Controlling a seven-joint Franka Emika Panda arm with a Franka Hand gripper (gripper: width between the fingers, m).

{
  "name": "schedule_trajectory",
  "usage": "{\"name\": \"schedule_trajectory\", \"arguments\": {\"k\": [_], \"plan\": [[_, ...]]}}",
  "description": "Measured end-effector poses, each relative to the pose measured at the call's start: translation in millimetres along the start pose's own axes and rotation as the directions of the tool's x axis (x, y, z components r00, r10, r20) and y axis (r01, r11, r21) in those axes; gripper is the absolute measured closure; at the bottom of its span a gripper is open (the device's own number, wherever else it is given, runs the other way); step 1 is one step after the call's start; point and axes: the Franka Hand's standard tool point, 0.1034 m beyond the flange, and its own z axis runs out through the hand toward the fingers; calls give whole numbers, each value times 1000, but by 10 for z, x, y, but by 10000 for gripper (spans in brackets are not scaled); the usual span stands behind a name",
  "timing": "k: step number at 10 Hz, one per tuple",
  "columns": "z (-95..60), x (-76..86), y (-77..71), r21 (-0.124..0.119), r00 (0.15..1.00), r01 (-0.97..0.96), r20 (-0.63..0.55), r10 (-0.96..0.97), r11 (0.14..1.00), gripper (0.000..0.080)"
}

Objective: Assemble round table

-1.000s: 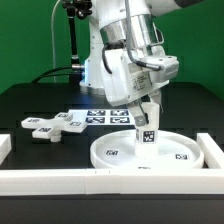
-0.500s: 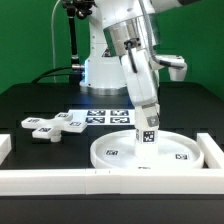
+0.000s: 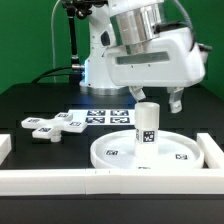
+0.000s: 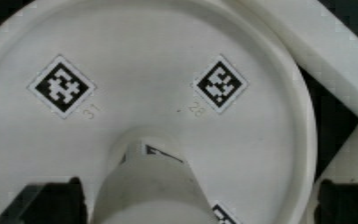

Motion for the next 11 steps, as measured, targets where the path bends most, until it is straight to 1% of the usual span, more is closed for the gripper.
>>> {"name": "schedule_trajectory", "arguments": {"k": [1, 2, 5, 6, 7, 8, 9, 10, 11], "plan": [[-39, -26, 34, -1, 989, 148, 2, -148, 989, 150], [-66, -24, 77, -1, 983, 183, -2, -183, 983, 150], [-53, -18, 92, -4, 911, 412, 0, -412, 911, 150], [-52, -27, 111, -24, 839, 544, -4, -544, 839, 150], [-50, -57, 167, -62, 695, 717, -8, -719, 694, 150], [-69, -74, 252, -72, 578, 814, 3, -816, 577, 150], [-105, -71, 322, -76, 488, 871, 12, -873, 486, 150], [-144, -11, 381, -82, 336, 940, 28, -942, 333, 150], [-174, 59, 418, -88, 216, 973, 40, -976, 211, 150]]}}
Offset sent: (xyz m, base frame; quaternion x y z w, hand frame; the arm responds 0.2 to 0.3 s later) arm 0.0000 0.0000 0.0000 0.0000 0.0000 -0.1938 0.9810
